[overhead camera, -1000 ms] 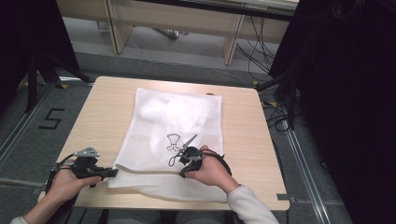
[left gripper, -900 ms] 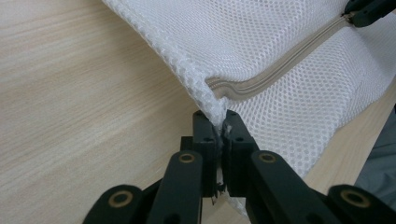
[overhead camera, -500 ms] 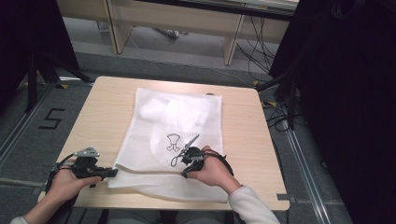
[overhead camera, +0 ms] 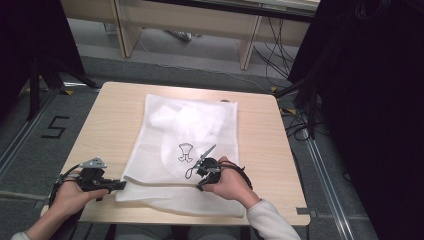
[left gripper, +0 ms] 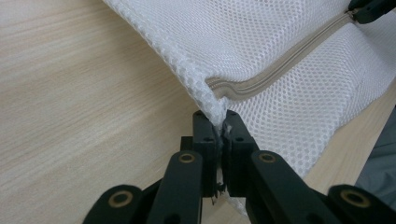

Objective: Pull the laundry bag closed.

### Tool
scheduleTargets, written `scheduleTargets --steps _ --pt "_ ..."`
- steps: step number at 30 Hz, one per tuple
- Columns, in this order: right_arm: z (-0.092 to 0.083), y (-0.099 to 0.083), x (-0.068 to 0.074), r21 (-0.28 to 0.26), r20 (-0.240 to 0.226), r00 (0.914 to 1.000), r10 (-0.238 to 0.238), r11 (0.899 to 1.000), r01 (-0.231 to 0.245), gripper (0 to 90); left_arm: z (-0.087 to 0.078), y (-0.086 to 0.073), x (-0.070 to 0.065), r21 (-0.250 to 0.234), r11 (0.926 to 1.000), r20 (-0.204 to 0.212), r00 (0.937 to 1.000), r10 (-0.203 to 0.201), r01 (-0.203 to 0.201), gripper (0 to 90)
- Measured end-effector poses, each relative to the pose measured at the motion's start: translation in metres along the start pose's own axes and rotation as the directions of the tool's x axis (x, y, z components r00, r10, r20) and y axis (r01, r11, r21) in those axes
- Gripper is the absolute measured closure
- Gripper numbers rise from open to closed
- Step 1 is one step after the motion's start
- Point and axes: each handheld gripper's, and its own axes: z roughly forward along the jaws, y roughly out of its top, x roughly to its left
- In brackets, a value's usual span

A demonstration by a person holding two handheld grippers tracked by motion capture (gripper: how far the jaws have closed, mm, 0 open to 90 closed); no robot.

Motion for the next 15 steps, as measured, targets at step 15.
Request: scheduleTargets --steps 15 --pt "-0.004 -0.0068 -0.005 0.002 0.007 0.9999 0.01 1.0 -0.01 82.6 0.0002 -0.0001 -0.0001 0.001 1.0 -0.001 1.0 0.0 0.0 85.3"
